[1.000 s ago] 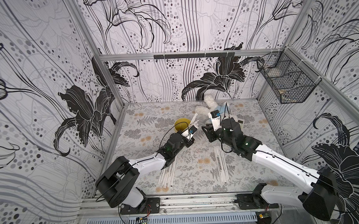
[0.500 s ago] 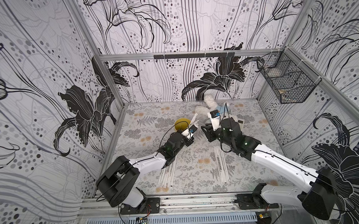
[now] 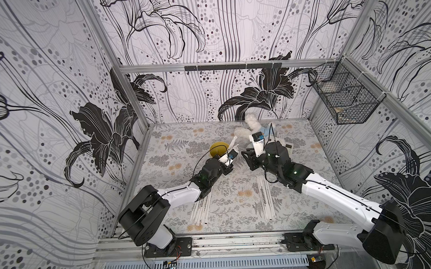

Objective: Take the straws out of the storage container
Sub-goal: Pick up the straw from the container.

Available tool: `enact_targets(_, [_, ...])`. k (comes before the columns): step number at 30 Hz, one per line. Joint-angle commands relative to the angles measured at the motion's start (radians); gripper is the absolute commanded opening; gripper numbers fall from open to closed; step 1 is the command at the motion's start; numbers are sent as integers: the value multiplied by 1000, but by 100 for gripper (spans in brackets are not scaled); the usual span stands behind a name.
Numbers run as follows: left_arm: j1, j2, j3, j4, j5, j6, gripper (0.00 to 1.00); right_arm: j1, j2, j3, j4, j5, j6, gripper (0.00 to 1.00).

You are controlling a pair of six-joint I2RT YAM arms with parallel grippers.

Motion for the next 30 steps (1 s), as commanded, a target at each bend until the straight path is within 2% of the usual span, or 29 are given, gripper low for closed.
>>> enact_targets(1, [6,15,28,20,-16,15,18,-4,-8,-12,23,-13,-16,35])
enact_targets(4, [6,12,27,22,-14,21,16,-4,-7,-13,25,-15,-14,35])
enact_targets(9, [6,5,18,28,-13,27,5,-4,-3,-14,38,-35,-12,35])
enact_targets(13, [6,-23,6,27,-3,30,0,-4,0,-12,37,-35,-10,35])
enact_targets(21, [6,-77,-11,19,-1,25,0,-4,-2,-12,43,-30,-19,35])
enact_targets(22, [6,-76,-8,11,-6,28,1,-4,-2,-14,43,-32,-19,35])
enact_targets(25, [7,-52,25,-52,3,50,23,-4,-5,-21,45,-34,-16,35])
enact_targets(26, [8,-42,35,-75,11,56,27,-4,-8,-24,46,-35,-16,35])
enact_targets(28, [7,-28,44,-89,28,56,36,-4,-14,-31,47,-34,-15,35])
enact_targets(30, [9,-18,49,-93,37,52,40,-4,-23,-37,45,-34,-14,35])
